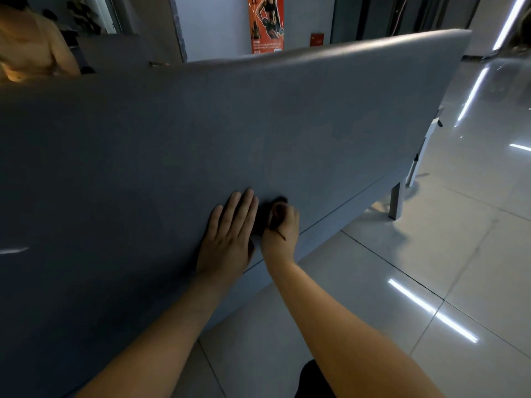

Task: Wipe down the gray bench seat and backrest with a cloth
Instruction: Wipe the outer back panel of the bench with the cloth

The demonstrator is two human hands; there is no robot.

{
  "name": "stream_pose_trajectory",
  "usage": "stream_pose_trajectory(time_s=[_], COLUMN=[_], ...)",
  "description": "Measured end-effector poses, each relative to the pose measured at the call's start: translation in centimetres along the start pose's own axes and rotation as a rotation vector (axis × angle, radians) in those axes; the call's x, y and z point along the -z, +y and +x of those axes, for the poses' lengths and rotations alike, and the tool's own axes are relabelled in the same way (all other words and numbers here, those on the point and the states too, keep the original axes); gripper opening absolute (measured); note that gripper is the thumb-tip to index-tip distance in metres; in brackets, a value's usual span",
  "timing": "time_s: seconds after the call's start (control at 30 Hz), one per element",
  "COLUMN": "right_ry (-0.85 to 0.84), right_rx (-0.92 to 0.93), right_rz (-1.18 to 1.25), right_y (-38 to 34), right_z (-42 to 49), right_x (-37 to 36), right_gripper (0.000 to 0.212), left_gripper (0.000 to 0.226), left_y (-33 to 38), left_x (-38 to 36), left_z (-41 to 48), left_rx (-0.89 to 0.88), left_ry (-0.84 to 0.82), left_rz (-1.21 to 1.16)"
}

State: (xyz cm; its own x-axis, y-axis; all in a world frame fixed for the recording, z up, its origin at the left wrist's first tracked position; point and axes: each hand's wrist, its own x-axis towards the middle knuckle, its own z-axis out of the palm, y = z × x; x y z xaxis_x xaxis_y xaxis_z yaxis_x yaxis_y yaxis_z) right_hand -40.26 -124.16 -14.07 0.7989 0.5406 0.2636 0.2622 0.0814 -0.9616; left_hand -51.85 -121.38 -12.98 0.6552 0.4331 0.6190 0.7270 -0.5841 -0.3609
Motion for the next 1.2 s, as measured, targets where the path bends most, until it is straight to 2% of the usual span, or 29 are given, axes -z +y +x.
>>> stream_pose_trajectory(time_s=[0.1,0.2,0.33,0.4,0.53,0.67,0.73,0.83,0.97,1.03,1.1,1.2], right_ry=[-0.051,-0.079,0.074,0.078,0.038,-0.047,-0.105,-0.162,-0.046,-0.019,-0.061,-0.142], right_rx=[-0.069,-0.106,-0.219,-0.247,-0.122,-0.022,-0.005,-0.057,-0.026,-0.092,-0.16,-0.116], right_rz=[-0.04,-0.075,-0.018,-0.016,-0.061,0.028,0.037,0.0,-0.043,-0.042,-0.033,-0.061], right_y=[2.8,2.8,5.2,6.1,5.2,4.7,4.4,4.2,2.2,2.3,3.0,4.3], right_z=[-2.1,-0.5,3.7,4.6,1.5,-4.7,-6.6,-6.2,-0.2,2.1,1.5,-2.8], right_x=[0.2,0.4,1.7,2.0,1.1,-0.1,-0.4,0.1,2.3,2.4,1.4,-0.2], right_gripper=[0.041,0.039,0.048,0.048,0.039,0.05,0.046,0.041,0.04,0.041,0.044,0.033], left_gripper=[0.086,0.093,0.091,0.089,0.088,0.08,0.076,0.076,0.08,0.073,0.068,0.068], left_y=[0.3,0.4,0.4,0.5,0.4,0.6,0.7,0.4,-0.6,-1.0,-1.1,-1.3], left_x=[-0.7,-0.9,-1.2,-1.5,-1.8,-1.6,-1.4,-0.7,0.7,1.3,1.5,1.8], left_z=[-0.5,-0.8,-1.0,-1.0,-0.9,-1.1,-1.7,-2.9,-3.6,-4.3,-5.2,-6.5], left_rx=[0.01,-0.004,0.01,0.012,0.021,0.01,0.004,-0.015,-0.042,-0.033,-0.023,0.002], left_ry=[0.006,-0.014,0.012,0.022,0.032,0.019,-0.006,-0.054,-0.04,-0.022,-0.028,-0.089], left_rz=[-0.017,-0.012,-0.019,-0.026,0.002,-0.024,-0.052,-0.081,-0.161,-0.152,-0.145,-0.142])
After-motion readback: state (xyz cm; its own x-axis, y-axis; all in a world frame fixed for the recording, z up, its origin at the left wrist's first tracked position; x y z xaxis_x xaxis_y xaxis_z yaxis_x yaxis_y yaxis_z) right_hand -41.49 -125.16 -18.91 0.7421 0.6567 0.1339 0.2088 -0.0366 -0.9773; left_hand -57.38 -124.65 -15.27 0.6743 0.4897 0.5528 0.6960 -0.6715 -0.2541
